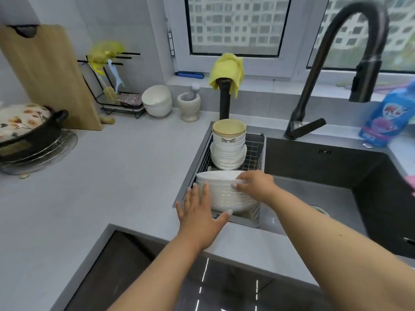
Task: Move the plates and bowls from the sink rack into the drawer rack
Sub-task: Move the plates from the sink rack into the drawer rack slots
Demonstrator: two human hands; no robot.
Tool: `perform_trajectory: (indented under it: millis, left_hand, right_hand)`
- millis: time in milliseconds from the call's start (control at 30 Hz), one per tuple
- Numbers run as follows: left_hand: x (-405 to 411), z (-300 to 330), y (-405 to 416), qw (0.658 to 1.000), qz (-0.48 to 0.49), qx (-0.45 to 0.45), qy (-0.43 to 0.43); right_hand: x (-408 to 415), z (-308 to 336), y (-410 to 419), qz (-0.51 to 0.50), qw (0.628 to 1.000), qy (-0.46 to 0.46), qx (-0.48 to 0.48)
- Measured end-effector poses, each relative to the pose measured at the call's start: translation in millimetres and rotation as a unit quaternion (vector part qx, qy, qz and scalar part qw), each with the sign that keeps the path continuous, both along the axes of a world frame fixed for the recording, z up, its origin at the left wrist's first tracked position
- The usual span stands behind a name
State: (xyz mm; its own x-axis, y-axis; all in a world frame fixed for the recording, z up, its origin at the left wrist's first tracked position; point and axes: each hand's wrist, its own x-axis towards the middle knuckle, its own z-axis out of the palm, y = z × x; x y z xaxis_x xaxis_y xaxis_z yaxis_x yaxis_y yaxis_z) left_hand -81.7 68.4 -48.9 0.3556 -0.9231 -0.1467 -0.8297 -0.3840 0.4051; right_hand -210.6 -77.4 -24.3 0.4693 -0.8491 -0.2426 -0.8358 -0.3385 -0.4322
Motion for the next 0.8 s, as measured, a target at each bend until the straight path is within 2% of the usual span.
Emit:
perform_trajectory:
  millis: [167, 333, 667, 733, 800]
  left_hand:
    - [12, -7, -18, 1.0, -0.007, -0.011, 0.019]
    - [18, -5, -23, 1.0, -0.003, -0.016, 0.023]
    - [19, 11, -4, 0.995, 0.066, -0.062, 0.048]
    - [17, 18, 5, 0.988, 0.098, -0.09, 0.079]
    - [14, 34, 17, 0.963, 0.149, -0.142, 0.172]
  right_hand:
    - [0, -9, -17, 0.003, 0.988, -0.138, 0.063]
    - [7, -7, -25, 0.008, 0.977, -0.211, 0.023]
    - [3, 36, -9, 0.071, 0.964, -0.251, -0.049]
    - [-2, 54, 5, 0.098, 0.957, -0.252, -0.103]
    - [-8, 72, 27, 0.138, 0.943, -0.244, -0.182]
